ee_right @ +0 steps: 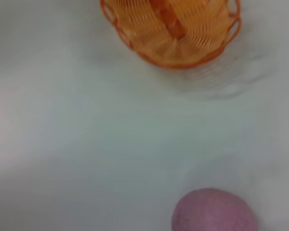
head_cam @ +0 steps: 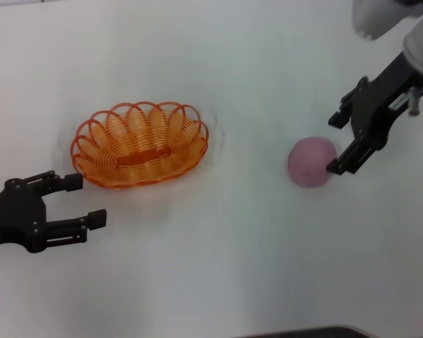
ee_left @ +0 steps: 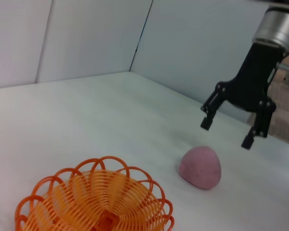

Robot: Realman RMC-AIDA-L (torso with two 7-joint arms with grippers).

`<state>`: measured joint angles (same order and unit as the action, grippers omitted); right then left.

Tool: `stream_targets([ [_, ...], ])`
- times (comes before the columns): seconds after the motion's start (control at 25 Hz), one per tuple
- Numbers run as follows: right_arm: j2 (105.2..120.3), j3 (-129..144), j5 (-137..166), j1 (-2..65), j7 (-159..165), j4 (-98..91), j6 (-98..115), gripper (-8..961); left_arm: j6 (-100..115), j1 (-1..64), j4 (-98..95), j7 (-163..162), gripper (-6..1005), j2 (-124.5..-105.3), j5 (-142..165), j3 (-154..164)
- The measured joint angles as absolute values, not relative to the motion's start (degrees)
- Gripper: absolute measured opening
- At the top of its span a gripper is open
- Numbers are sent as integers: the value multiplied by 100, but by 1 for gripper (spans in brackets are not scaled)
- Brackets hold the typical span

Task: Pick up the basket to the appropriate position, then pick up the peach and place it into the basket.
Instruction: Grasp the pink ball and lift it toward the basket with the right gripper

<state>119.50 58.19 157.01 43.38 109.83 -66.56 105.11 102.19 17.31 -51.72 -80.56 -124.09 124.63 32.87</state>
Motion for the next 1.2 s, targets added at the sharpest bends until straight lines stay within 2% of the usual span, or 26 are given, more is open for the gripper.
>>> stream_targets([
  [0.6, 11958, 6282, 15654, 4309, 10740, -5550, 9428, 761, 10226, 1740, -5167, -8060, 861, -12410, 12462, 3296],
  [0.92, 11969, 6299, 15633, 4314, 10736, -5536, 9417, 536, 10238, 1740, -5146, -8060, 861, -12410, 12462, 3296],
  [1.12, 11971, 6302, 15622, 4319, 10734, -5554, 9424, 295, 10266, 1741, -5141, -8060, 861, -12410, 12462, 3283],
  [1.2, 11966, 6293, 15619, 4336, 10732, -5588, 9474, 274, 10270, 1740, -5141, -8060, 861, -12410, 12462, 3280],
])
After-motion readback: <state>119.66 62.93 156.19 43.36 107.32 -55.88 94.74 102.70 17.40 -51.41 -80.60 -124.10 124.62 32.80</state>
